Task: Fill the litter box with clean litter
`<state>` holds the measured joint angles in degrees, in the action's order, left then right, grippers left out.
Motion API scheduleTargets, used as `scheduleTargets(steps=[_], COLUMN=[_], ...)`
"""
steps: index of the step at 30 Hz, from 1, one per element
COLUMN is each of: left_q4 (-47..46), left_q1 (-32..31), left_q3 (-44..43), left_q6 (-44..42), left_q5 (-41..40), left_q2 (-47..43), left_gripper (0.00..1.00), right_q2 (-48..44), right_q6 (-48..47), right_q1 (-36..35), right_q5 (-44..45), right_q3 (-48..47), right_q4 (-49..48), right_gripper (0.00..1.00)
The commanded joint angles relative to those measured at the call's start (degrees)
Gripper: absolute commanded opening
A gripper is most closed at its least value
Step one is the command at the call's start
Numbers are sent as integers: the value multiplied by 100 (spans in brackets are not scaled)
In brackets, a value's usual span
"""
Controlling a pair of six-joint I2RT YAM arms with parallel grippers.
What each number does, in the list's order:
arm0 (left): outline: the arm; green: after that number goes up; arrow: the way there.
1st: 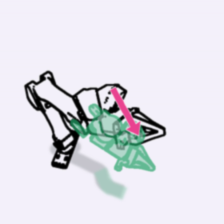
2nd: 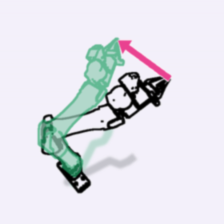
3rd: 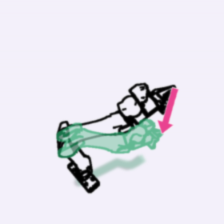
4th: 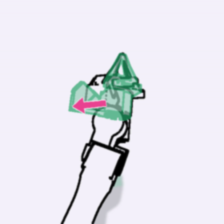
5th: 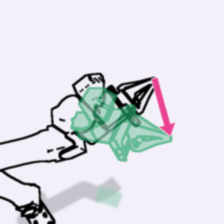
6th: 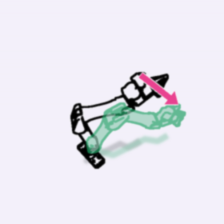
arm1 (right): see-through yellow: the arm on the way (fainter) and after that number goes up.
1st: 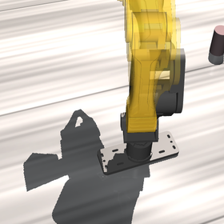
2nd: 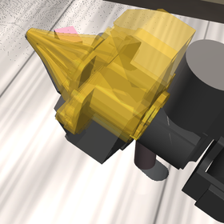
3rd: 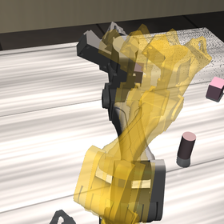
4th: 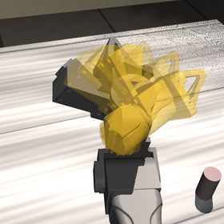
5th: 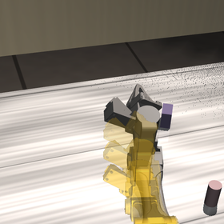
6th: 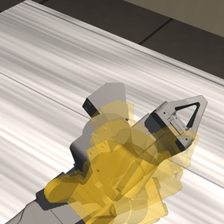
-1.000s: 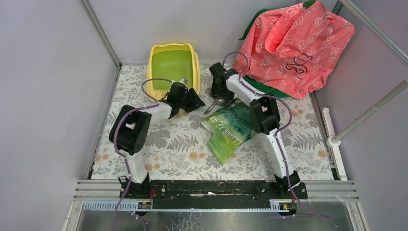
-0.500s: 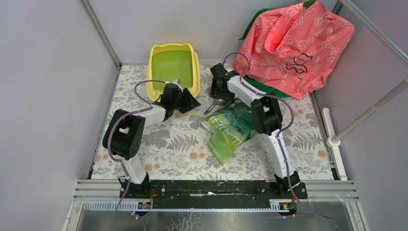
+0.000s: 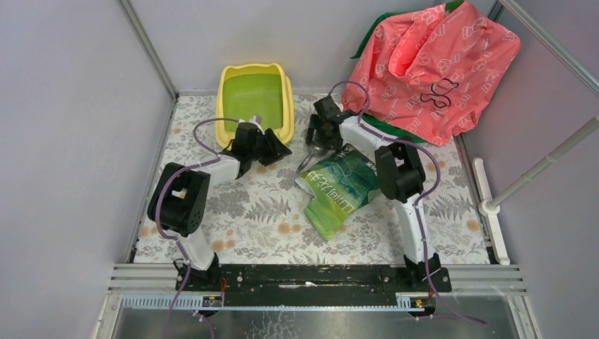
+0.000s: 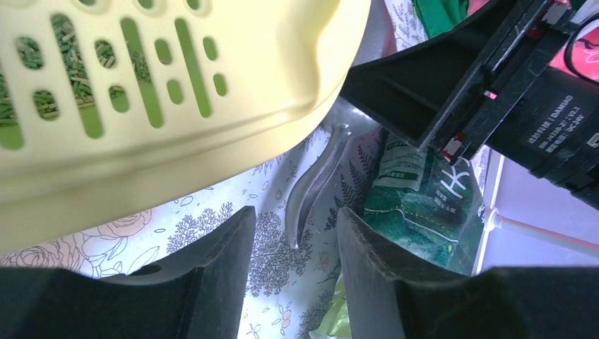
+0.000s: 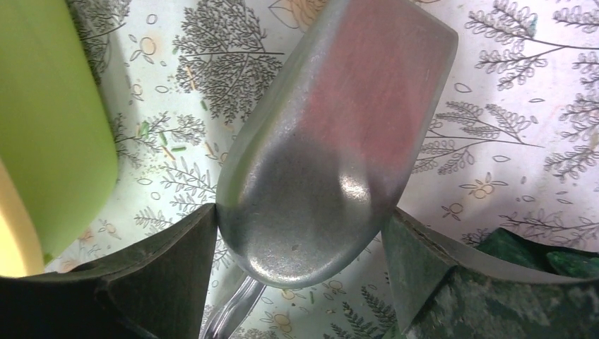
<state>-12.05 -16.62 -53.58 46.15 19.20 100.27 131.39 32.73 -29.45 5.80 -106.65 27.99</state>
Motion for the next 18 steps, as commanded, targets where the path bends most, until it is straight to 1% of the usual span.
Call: scheduleTargets(steps=[1, 5, 12, 18], left_q4=[-383, -463, -783, -1365], left_q1=[105, 157, 220, 247], left_q3=[82, 155, 314, 471], left_q6=[0, 4, 80, 305], left_q5=[139, 219, 455, 864], left_q2=[-269, -343, -376, -371], left_gripper=[54, 54, 54, 54], right_q2=[-585, -778, -1072, -1349], right_q6=[252, 380, 469, 509], right_q1=[-17, -16, -17, -17], right_q5=[-395, -524, -542, -399], right_q3=[207, 472, 719, 832], right_q4=[-603, -921, -1180, -1290], right_gripper=[9, 8, 8, 7])
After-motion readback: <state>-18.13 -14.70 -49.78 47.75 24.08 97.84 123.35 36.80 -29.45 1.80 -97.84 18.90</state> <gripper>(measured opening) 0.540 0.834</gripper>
